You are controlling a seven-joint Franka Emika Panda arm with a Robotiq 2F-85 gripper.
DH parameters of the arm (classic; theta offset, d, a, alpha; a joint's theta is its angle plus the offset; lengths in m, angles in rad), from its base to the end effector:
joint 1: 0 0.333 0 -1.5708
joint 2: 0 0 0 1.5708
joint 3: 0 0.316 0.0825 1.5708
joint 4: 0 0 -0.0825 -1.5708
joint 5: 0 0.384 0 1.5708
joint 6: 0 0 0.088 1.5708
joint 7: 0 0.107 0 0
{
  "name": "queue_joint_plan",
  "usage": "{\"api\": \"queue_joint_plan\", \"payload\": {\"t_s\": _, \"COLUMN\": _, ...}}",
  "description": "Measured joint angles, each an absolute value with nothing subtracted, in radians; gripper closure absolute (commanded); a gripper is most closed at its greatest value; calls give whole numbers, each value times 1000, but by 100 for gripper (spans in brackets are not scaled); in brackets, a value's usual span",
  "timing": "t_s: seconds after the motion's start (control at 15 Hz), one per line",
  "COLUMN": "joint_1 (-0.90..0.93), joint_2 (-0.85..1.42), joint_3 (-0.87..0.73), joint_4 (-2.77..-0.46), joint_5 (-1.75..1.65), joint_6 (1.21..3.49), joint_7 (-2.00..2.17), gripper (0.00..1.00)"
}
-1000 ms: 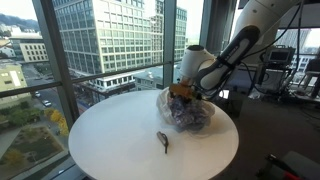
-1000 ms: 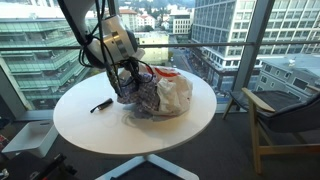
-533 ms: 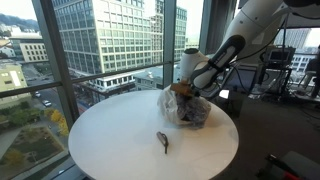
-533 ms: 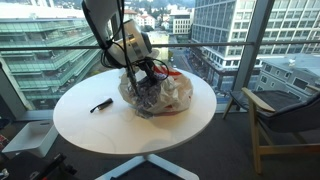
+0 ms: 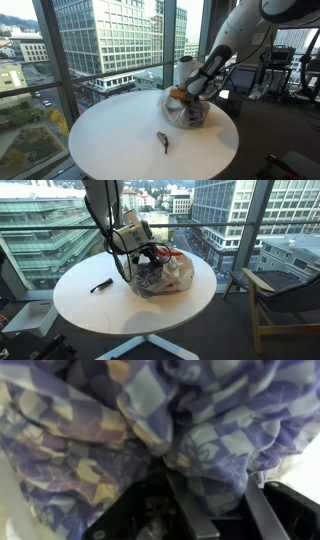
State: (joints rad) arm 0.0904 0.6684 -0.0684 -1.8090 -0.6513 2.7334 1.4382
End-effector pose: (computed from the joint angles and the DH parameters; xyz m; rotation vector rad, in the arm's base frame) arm 0.6674 0.0418 0.1922 2.7102 -1.1862 0.6332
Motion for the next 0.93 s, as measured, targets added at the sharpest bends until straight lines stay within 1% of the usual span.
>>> {"api": "queue_joint_plan", "payload": {"t_s": 0.07, "joint_1": 103, "joint_2": 689, "joint_3": -83, "joint_4": -1809, "joint_5": -633, "joint_6": 2734, "joint_7": 1425, "gripper": 85}}
{"api": "queue_joint_plan", "payload": {"t_s": 0.13, "joint_1": 118, "joint_2": 705, "joint_3": -99, "joint_4": -1808, "joint_5": -619, "joint_6": 2735, "joint_7": 1416, "gripper": 56}}
{"api": "queue_joint_plan", "payload": {"t_s": 0.2, "joint_1": 132, "joint_2": 712, "joint_3": -113, "joint_4": -1807, "joint_5": -601, "joint_6": 2736, "joint_7": 1403, "gripper": 55}}
{"api": "queue_joint_plan", "payload": {"t_s": 0.27, "joint_1": 143, "joint_2": 712, "joint_3": -123, "joint_4": -1807, "joint_5": -580, "joint_6": 2736, "joint_7": 1388, "gripper": 49}}
{"api": "queue_joint_plan", "payload": {"t_s": 0.53, "joint_1": 183, "joint_2": 657, "joint_3": -142, "joint_4": -1823, "joint_5": -491, "joint_6": 2713, "joint_7": 1312, "gripper": 18}}
{"api": "queue_joint_plan", "payload": {"t_s": 0.67, "joint_1": 218, "joint_2": 587, "joint_3": -159, "joint_4": -1844, "joint_5": -482, "joint_6": 2651, "joint_7": 1300, "gripper": 5}}
{"api": "queue_joint_plan", "payload": {"t_s": 0.73, "joint_1": 240, "joint_2": 542, "joint_3": -169, "joint_4": -1855, "joint_5": -482, "joint_6": 2588, "joint_7": 1300, "gripper": 0}}
{"api": "queue_joint_plan", "payload": {"t_s": 0.93, "joint_1": 287, "joint_2": 398, "joint_3": -168, "joint_4": -1899, "joint_5": -472, "joint_6": 2310, "joint_7": 1271, "gripper": 0}}
